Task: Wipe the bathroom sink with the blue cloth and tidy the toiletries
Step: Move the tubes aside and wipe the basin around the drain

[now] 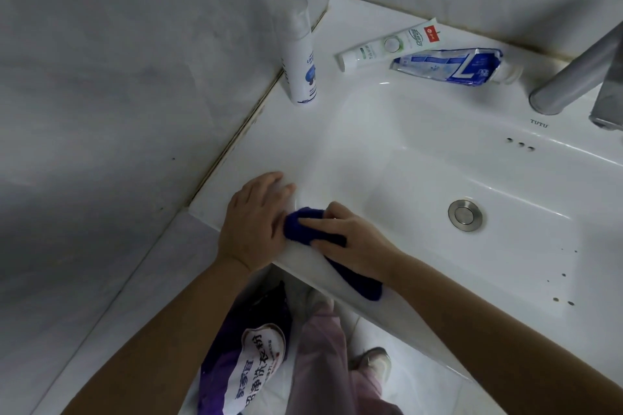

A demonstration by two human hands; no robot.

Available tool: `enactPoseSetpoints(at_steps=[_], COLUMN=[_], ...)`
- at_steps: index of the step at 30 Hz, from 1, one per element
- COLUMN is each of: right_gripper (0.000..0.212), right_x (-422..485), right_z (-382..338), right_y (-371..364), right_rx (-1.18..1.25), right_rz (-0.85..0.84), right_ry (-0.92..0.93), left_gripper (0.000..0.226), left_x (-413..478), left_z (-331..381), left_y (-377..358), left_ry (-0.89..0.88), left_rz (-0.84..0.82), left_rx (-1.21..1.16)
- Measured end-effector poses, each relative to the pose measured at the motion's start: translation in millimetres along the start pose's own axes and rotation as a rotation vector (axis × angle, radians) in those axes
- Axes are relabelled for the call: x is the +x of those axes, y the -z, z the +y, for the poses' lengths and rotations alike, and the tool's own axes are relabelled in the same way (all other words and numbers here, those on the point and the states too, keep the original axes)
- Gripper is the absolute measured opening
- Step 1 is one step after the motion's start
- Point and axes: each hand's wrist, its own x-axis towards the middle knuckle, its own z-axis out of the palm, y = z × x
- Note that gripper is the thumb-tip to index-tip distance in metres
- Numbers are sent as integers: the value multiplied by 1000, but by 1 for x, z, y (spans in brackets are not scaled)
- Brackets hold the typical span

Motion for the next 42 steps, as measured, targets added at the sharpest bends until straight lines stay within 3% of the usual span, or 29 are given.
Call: enactPoseSetpoints(at_steps=[3,7,10,13,17,21,23,27,31,33,35,37,39,42], right_gripper=[34,34,36,37,22,27,35,40,40,41,42,41,41,45], right_x=[-36,-74,-23,23,-19,-13,24,71,100,93,69,55,75,111], right_z=[39,91,85,53,44,45,32,40,85,78,57,51,65,77], right_y=[16,29,10,-5,12,13,1,-16,17,11,-15,-29,-20,8], right_rx=[117,-25,-32,164,260,230,198,-19,212,210,157,30,-28,184], right_rz=[-56,-29,-20,-54,-114,-46,58,494,838,759,539,429,581,886], right_ry=[-213,-451,-406,-355,-269,-227,-159,33,-513,-491,-237,-55,-95,-389], left_gripper=[44,45,45,44,43,43,44,47,47,47,47,48,48,48], left_x=[0,0,1,-1,0,0,1,0,1,1,0,0,-1,1], left_z=[2,1,0,1,4,7,6,8,7,7,7,8,8,7], left_y=[1,1,1,1,4,7,5,4,2,0,1,2,0,1], left_ry=[16,10,1,0,6,23,26,53,34,36,40,40,37,46], left_rz=[2,-11,-9,0,-18,-25,-18,15,41,52,37,27,29,16], left_rx=[-19,-14,-11,-21,-22,-38,-42,-81,-64,-57,-50,-42,-53,-47])
